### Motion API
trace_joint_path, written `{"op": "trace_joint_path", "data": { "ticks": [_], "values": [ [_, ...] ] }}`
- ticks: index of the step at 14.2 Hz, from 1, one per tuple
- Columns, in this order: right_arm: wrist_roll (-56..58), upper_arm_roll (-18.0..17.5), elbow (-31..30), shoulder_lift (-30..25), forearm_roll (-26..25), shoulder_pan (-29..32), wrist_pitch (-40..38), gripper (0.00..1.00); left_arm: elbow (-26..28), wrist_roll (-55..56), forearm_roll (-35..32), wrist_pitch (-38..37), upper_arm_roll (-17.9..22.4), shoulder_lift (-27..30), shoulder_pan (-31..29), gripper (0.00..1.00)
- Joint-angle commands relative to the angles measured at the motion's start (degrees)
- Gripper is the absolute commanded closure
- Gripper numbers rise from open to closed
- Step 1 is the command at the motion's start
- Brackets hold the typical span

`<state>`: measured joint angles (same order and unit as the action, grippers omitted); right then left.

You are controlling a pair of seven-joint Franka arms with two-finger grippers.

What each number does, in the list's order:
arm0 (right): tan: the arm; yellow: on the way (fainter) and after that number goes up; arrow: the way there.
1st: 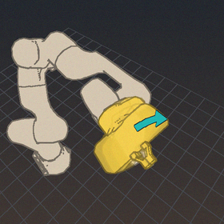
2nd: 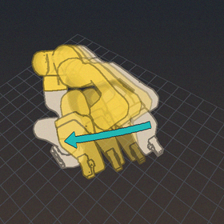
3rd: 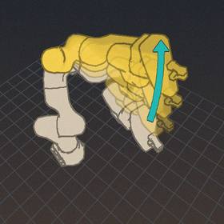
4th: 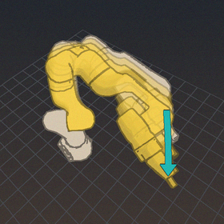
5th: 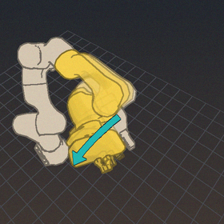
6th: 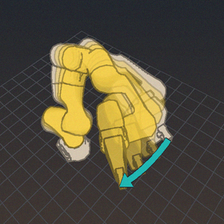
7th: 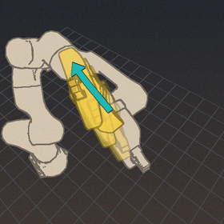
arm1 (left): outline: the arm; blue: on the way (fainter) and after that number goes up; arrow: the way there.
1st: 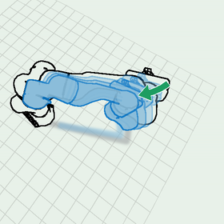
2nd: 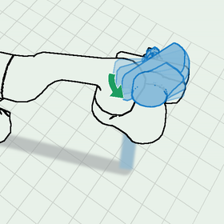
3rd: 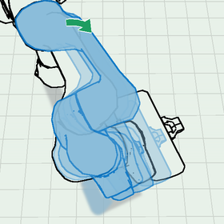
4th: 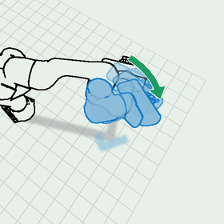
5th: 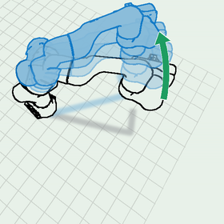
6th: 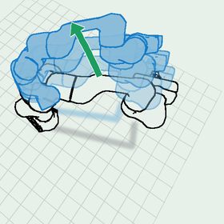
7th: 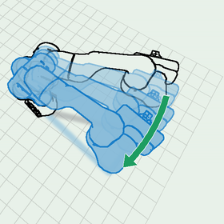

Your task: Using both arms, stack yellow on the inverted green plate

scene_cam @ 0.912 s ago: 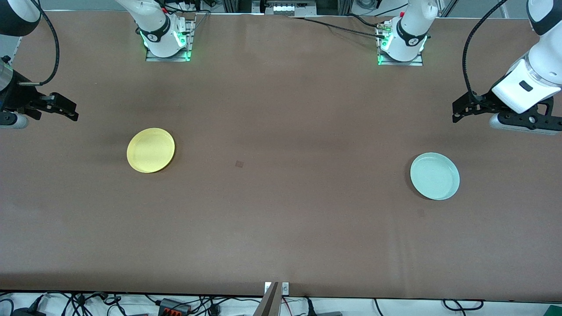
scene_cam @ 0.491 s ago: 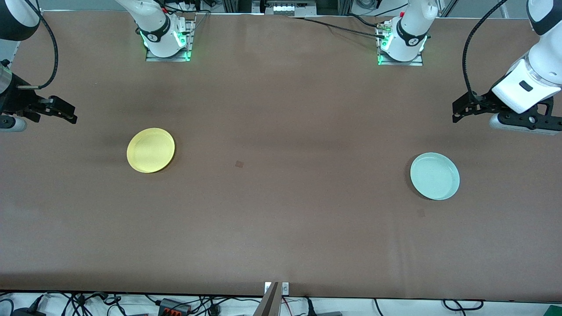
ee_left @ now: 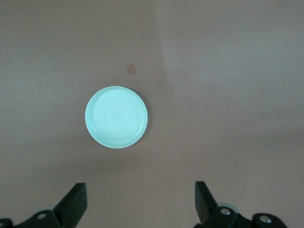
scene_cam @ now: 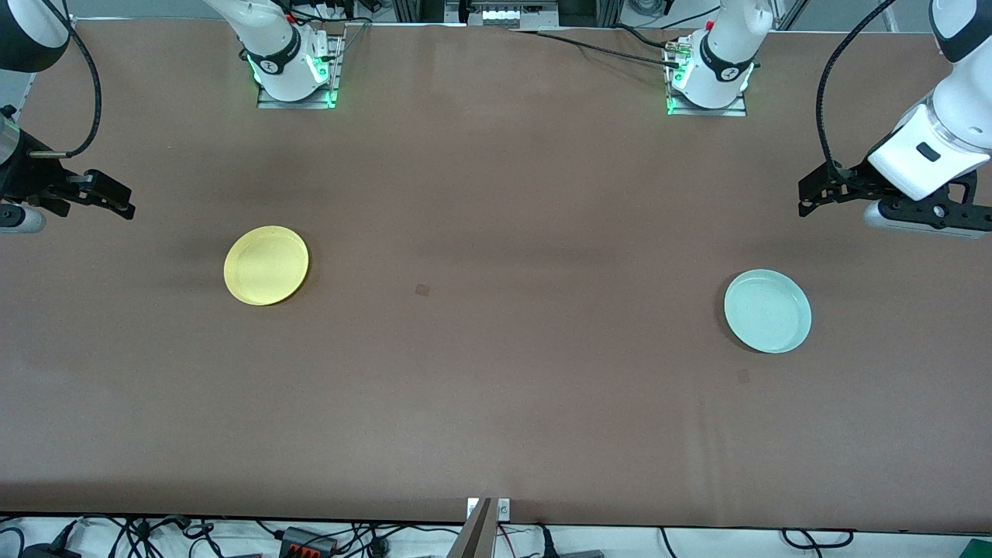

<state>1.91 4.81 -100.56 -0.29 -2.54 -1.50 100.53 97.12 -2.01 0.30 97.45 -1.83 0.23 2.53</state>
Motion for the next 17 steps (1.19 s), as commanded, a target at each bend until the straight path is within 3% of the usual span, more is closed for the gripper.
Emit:
{"op": "trace_joint_path", "data": {
  "ticks": [1, 17],
  "values": [
    [-0.5, -0.33, -0.78, -0.59, -0.54, 0.45, 0.54, 0.0, -2.02, -1.16, 0.84, -1.57, 0.16, -0.67, 0.2, 0.0],
    [-0.59, -0.32, -0.69, 0.29, -0.18, 0.54, 0.81, 0.0, -1.94, -1.16, 0.84, -1.57, 0.16, -0.67, 0.2, 0.0]
  ]
}}
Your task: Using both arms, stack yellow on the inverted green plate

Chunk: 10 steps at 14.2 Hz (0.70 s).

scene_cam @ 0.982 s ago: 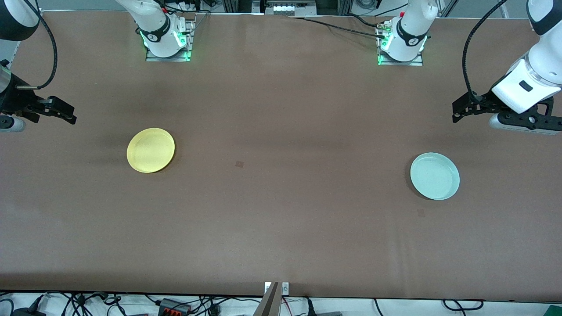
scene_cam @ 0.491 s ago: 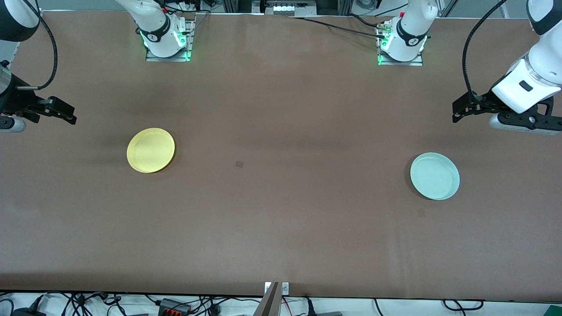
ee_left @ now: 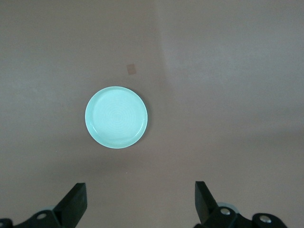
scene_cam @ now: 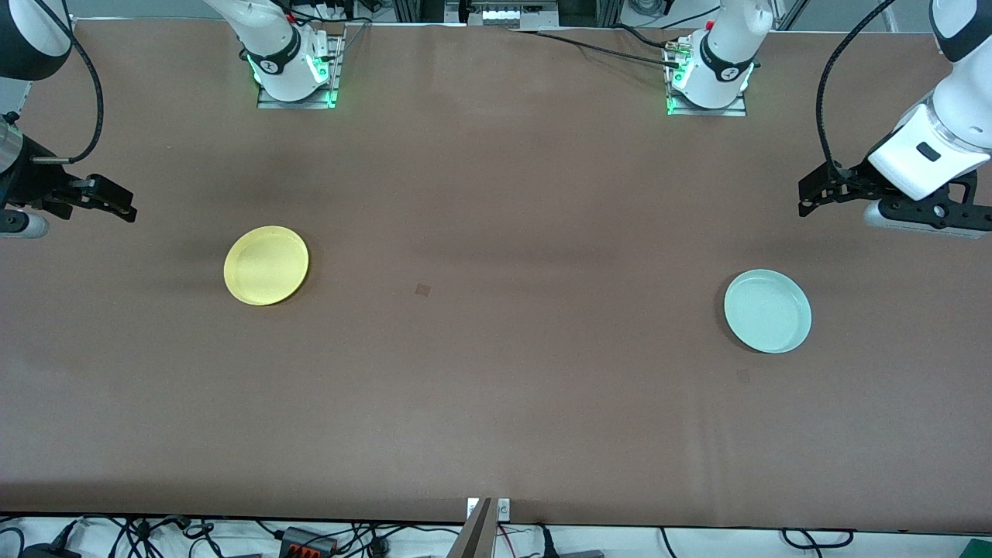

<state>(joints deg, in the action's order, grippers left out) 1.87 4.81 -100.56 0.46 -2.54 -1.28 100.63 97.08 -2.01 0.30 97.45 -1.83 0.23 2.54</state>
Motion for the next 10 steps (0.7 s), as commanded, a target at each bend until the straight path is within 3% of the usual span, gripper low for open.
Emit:
{"op": "trace_joint_path", "data": {
  "ticks": [1, 10],
  "values": [
    [-0.55, -0.33, -0.69, -0.28, -0.1, 0.31, 0.7, 0.0, -1.98, -1.16, 0.84, -1.57, 0.16, -0.67, 0.18, 0.0],
    [-0.55, -0.85, -0.17, 2.87, -0.01, -3.11, 1.32, 0.0, -1.98, -1.16, 0.84, -1.92, 0.16, -0.67, 0.18, 0.0]
  ]
}}
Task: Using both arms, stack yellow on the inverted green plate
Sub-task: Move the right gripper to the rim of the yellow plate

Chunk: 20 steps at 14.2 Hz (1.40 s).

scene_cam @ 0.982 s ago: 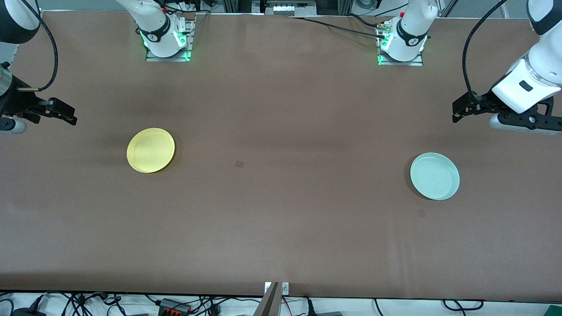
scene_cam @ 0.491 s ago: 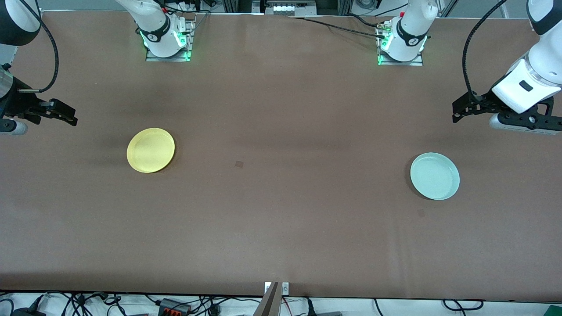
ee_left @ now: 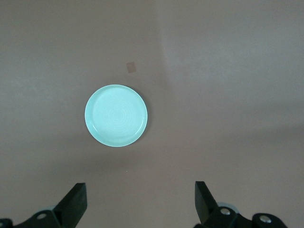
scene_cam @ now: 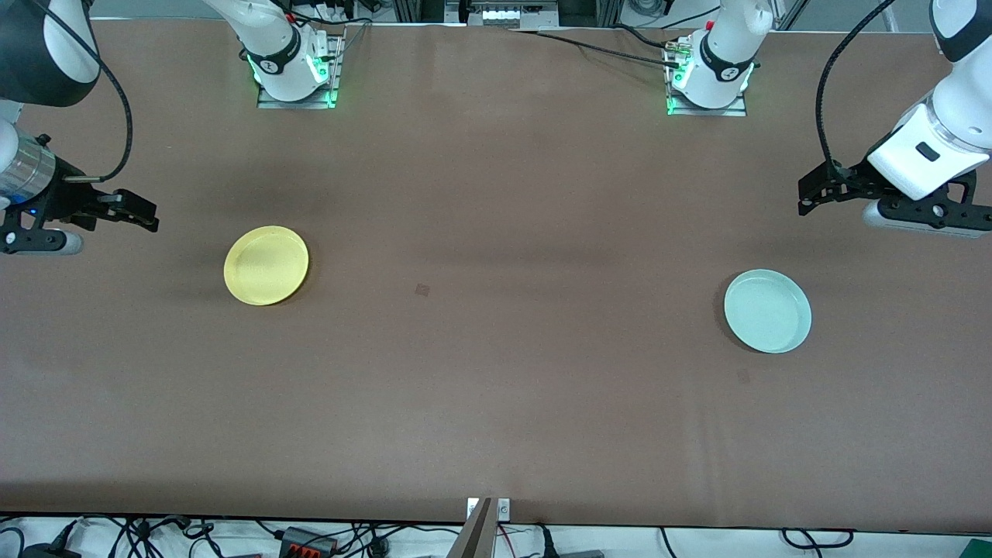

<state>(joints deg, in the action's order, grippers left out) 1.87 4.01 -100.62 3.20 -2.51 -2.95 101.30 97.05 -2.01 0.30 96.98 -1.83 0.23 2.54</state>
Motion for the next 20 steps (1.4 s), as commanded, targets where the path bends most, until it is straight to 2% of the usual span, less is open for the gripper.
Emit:
{"op": "trace_joint_path", "data": {
  "ticks": [1, 8, 20],
  "values": [
    [-0.55, -0.05, -0.1, 0.66, -0.3, -1.62, 0.92, 0.0, -1.95, -1.16, 0.84, -1.44, 0.16, -0.67, 0.18, 0.0],
    [-0.72, 0.04, 0.16, 5.84, -0.13, -4.43, 3.03, 0.0, -1.95, -1.16, 0.84, -1.44, 0.16, -0.67, 0.18, 0.0],
    [-0.03, 0.04, 3.49, 9.1, 0.05, -5.13, 3.82, 0.0, -1.95, -0.54, 1.02, -2.31, 0.16, -0.76, 0.27, 0.0]
  ]
}}
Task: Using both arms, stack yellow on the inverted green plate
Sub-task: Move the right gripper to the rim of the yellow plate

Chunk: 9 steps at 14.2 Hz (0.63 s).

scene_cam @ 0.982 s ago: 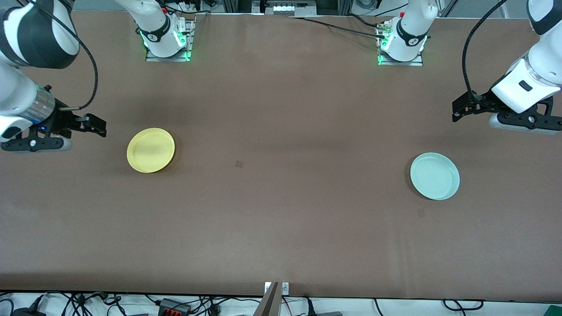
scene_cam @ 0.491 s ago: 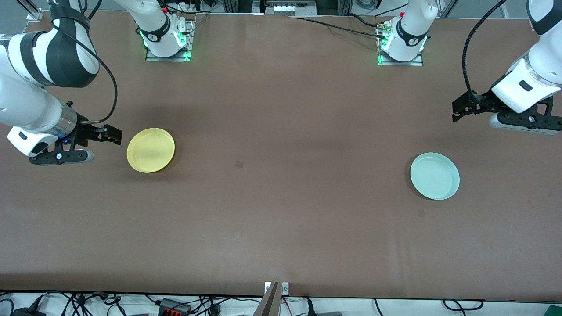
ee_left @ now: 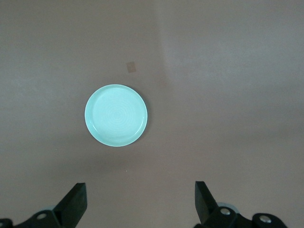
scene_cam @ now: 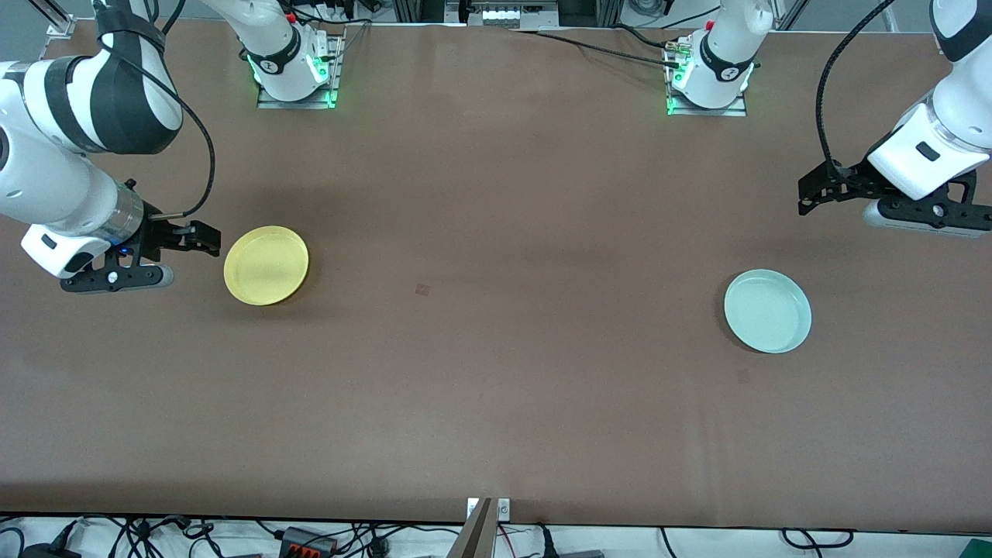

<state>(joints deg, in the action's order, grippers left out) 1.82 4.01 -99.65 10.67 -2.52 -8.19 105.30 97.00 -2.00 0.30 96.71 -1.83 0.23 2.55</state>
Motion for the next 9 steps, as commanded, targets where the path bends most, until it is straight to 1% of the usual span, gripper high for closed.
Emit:
{"op": "trace_joint_path", "data": {
  "ticks": [1, 2, 5, 6, 7, 9],
  "values": [
    [0.28, 0.04, 3.84, 2.68, -0.03, 0.11, -0.27, 0.0, -1.9, -0.46, 1.1, -2.49, 0.16, -0.76, 0.26, 0.0],
    [0.2, 0.04, 4.9, 3.39, 0.06, 0.11, -0.62, 0.0, -1.9, -0.54, 1.1, -2.93, 0.16, -0.76, 0.26, 0.0],
    [-0.59, 0.04, 5.26, 3.4, 0.06, -0.42, -0.62, 0.0, -1.9, -0.63, 1.37, -3.46, 0.25, -0.85, 0.17, 0.0],
    [-0.59, 0.04, 5.52, 3.39, 0.06, -0.42, -0.45, 0.0, -1.99, -0.63, 1.37, -3.37, 0.25, -1.63, 0.17, 0.0],
    [-0.59, 0.04, 5.87, 3.39, -0.03, -0.51, -0.44, 0.0, -3.12, -0.98, 1.45, -3.02, 0.25, -2.34, -0.09, 0.0],
    [-0.68, 0.04, 5.79, 3.48, 0.14, -0.42, -0.36, 0.0, -8.91, -1.25, 1.45, -3.2, 0.34, -6.63, -0.27, 0.0]
  ]
}}
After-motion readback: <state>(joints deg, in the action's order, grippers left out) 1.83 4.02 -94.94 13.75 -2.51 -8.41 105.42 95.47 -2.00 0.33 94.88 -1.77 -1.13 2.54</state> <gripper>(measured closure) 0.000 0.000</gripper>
